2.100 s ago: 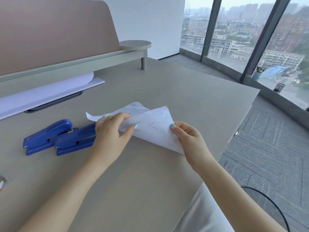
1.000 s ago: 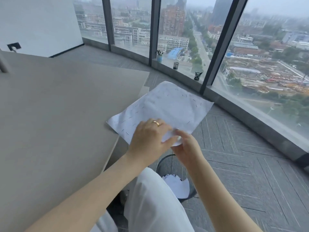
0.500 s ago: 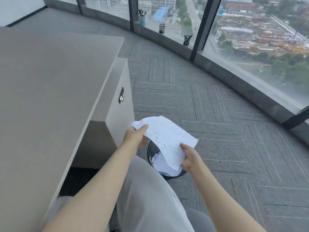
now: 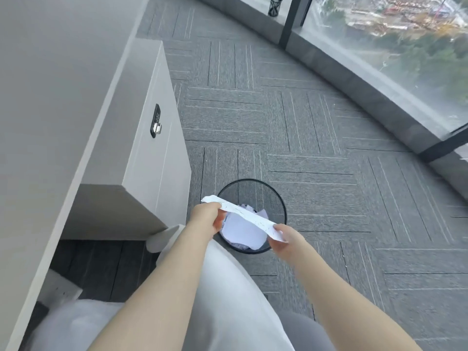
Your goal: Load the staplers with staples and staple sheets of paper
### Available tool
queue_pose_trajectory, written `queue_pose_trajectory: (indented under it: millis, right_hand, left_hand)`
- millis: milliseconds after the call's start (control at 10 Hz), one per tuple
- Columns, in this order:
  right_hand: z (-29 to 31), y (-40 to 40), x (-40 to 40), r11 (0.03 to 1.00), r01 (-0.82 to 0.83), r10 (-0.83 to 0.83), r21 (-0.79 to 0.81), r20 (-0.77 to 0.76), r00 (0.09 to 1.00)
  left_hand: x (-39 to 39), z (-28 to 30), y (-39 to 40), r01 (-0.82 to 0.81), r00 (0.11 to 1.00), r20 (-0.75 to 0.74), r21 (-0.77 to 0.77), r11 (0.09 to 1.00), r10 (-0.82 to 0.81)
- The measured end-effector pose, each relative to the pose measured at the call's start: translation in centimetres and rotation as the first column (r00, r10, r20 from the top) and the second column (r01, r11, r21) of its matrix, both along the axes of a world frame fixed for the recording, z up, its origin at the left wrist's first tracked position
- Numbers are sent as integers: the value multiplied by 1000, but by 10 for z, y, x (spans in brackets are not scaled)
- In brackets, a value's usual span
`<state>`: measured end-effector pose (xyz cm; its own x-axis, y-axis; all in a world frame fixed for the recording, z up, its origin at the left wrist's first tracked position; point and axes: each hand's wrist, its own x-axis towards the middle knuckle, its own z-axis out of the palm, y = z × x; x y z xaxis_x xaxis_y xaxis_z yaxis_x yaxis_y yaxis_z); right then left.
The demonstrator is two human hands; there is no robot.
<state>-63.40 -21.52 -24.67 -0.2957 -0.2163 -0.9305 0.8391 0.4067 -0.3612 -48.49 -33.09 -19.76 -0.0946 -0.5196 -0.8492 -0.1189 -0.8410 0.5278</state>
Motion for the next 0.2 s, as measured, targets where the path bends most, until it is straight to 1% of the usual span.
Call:
queue_pose_trajectory:
  millis: [100,200]
  right_hand:
    - [-6,3,-7,998,49,-48,48,-15,999]
    - [-8,10,-10,993,-28,34,115,-46,998]
  left_hand:
    - [0,-4,0,-25,999,-28,62,998,26]
    - [4,-9,2,-35,999,-10,61,998,35]
